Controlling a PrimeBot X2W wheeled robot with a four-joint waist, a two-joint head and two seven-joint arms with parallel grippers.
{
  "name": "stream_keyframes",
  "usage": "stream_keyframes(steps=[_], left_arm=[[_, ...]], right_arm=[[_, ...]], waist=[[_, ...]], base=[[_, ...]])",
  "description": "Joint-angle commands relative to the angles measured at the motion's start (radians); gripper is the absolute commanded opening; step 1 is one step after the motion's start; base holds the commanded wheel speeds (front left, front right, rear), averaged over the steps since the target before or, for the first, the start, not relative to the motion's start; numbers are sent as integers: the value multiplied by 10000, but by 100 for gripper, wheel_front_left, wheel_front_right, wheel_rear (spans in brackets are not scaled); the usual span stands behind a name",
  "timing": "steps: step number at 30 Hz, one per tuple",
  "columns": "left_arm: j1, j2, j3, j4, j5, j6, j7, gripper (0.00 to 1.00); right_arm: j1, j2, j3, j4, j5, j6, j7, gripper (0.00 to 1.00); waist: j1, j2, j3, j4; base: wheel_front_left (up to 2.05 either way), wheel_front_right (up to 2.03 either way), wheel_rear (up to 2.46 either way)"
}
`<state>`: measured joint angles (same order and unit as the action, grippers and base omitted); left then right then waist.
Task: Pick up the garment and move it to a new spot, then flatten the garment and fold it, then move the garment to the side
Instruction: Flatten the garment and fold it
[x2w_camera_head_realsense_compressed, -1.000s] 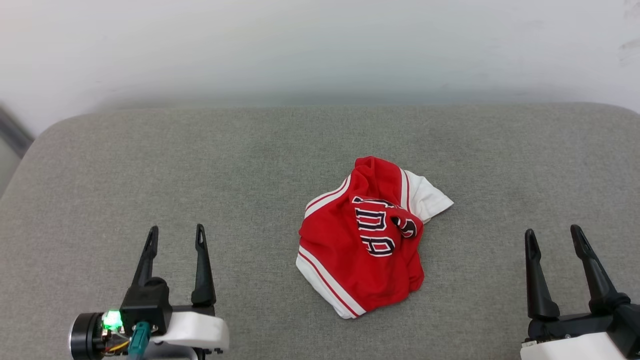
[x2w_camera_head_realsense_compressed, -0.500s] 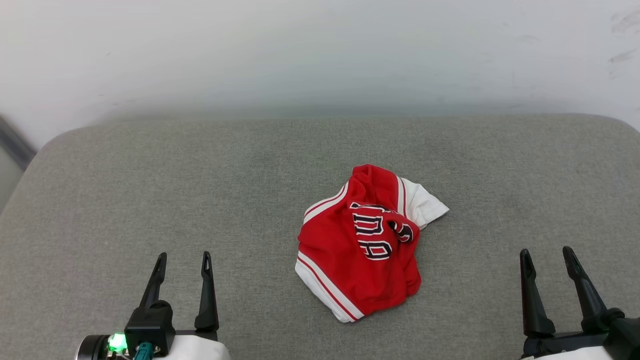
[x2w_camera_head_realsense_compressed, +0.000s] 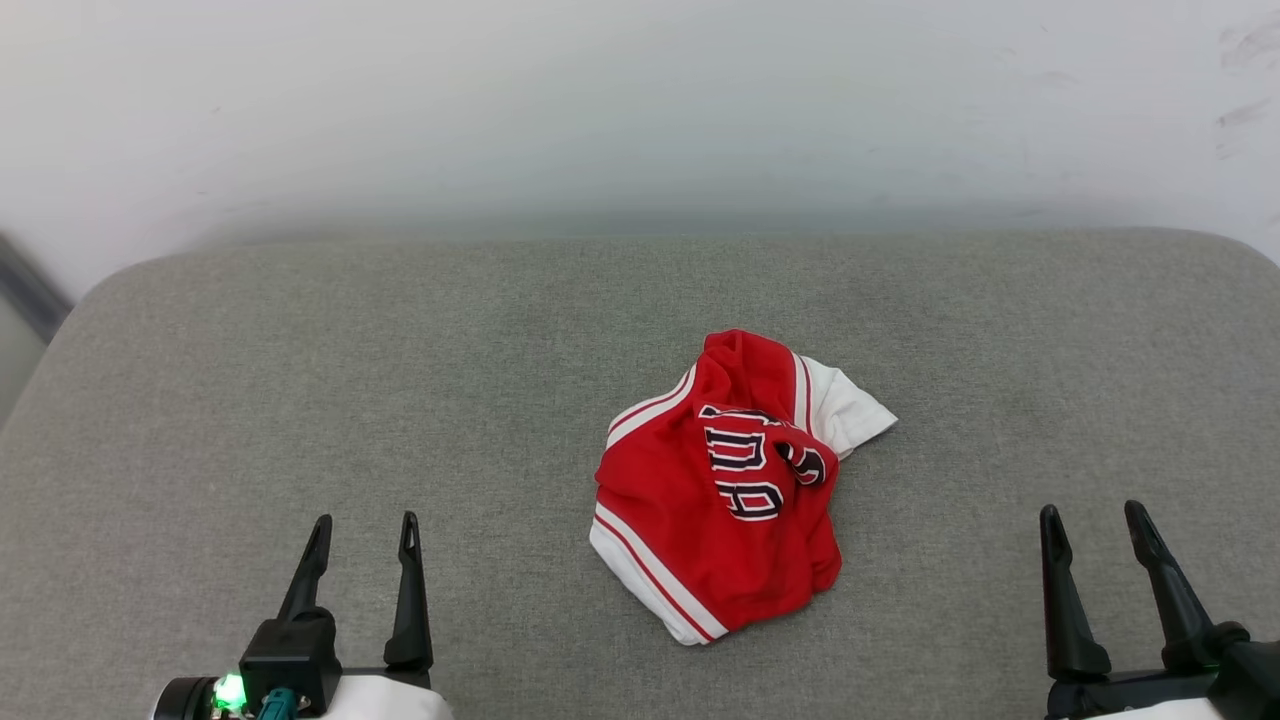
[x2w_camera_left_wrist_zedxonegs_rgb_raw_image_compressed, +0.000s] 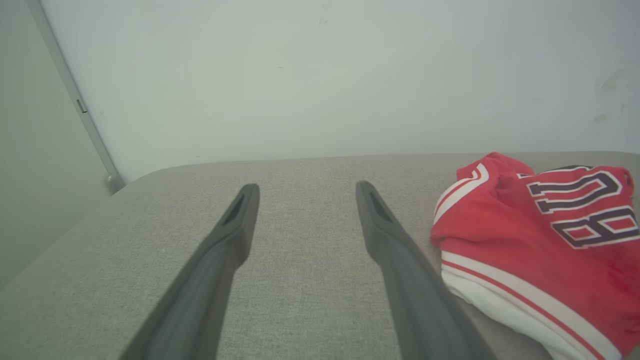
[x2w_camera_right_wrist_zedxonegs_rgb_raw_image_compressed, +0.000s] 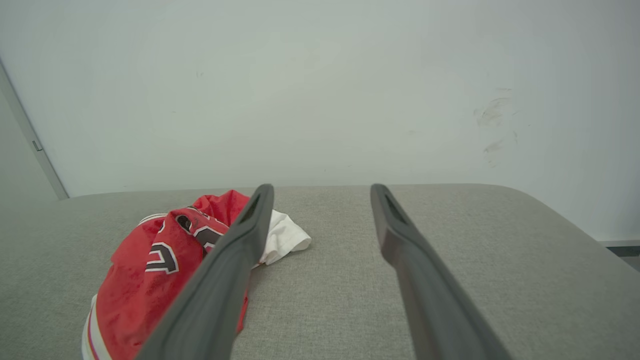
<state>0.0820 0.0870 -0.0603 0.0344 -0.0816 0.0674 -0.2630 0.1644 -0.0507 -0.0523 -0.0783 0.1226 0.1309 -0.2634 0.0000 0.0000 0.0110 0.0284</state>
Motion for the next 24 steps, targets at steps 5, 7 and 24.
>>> stream_keyframes(steps=[5,7,24], left_arm=[[59,-143,190,34,174,-188,-26,100],[30,-179,248,20,177,-216,-26,100],[-807,-326,410,-66,285,-457,-27,100]], right_arm=[[-452,11,-327,-98,416,-3,-19,100],[-813,6,-527,-185,579,-3,-19,100],[-6925,-1924,962,1144,-154,-5,-19,100]], waist=[[0,0,46,27],[0,0,89,30],[0,0,1312,278]], base=[[0,0,0],[0,0,0],[0,0,0]])
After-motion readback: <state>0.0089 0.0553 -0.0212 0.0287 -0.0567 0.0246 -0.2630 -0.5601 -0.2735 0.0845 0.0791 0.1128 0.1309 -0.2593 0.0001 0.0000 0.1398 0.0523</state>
